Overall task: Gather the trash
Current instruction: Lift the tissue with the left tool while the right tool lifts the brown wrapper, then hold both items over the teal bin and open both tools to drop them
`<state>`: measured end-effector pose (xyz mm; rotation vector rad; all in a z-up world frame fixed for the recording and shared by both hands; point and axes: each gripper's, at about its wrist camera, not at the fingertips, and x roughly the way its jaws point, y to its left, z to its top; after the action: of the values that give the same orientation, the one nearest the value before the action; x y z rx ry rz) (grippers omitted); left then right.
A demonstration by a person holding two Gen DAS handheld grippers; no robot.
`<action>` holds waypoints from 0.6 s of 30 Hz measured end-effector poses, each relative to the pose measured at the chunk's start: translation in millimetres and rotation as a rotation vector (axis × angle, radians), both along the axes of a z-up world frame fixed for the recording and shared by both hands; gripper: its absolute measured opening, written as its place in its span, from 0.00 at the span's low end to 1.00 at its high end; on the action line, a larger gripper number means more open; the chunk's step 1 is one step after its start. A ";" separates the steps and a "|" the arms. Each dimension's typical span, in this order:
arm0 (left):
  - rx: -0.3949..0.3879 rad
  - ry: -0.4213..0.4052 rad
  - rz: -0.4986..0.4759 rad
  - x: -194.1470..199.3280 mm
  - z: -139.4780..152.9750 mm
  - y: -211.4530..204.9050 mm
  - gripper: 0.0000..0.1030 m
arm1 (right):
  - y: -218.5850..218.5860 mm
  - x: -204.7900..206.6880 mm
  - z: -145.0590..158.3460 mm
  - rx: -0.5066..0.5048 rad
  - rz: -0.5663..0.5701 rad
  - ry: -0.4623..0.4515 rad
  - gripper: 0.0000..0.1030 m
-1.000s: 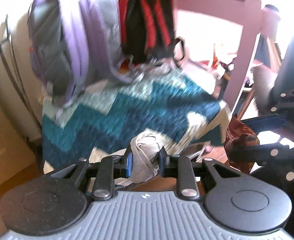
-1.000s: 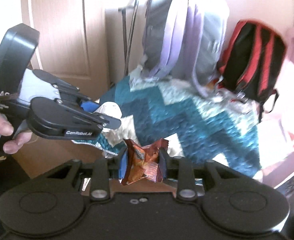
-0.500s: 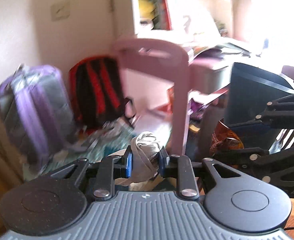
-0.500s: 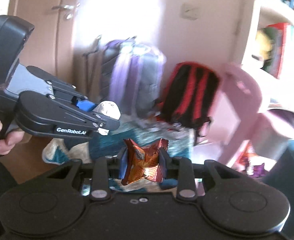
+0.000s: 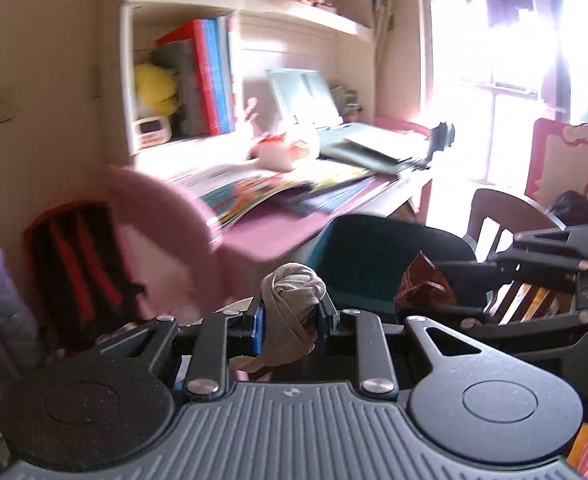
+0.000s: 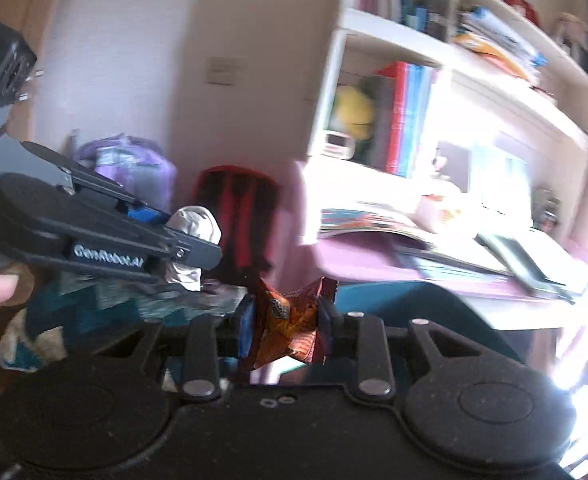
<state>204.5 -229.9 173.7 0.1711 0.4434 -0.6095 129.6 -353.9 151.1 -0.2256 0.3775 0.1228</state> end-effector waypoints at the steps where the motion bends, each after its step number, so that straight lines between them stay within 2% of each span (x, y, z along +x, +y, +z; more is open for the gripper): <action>1: -0.006 0.003 -0.013 4.0 3.2 -10.7 0.23 | -10.2 1.8 0.8 0.002 -0.023 -0.001 0.30; 6: -0.016 -0.003 -0.057 20.3 18.0 -67.9 0.23 | -57.3 9.2 -0.8 0.026 -0.120 0.011 0.30; 10: -0.061 0.038 -0.082 33.9 23.3 -107.2 0.23 | -86.0 19.7 -9.7 0.055 -0.184 0.029 0.30; 14: -0.074 0.101 -0.120 46.3 14.1 -136.7 0.24 | -101.3 27.6 -25.9 0.063 -0.211 0.068 0.30; 18: -0.061 0.173 -0.125 64.0 -8.5 -156.8 0.24 | -108.0 40.4 -43.4 0.058 -0.225 0.120 0.30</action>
<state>268.5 -386.7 165.2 0.0884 0.5835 -0.7629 170.0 -461.9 107.7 -0.1177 0.5152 -0.0750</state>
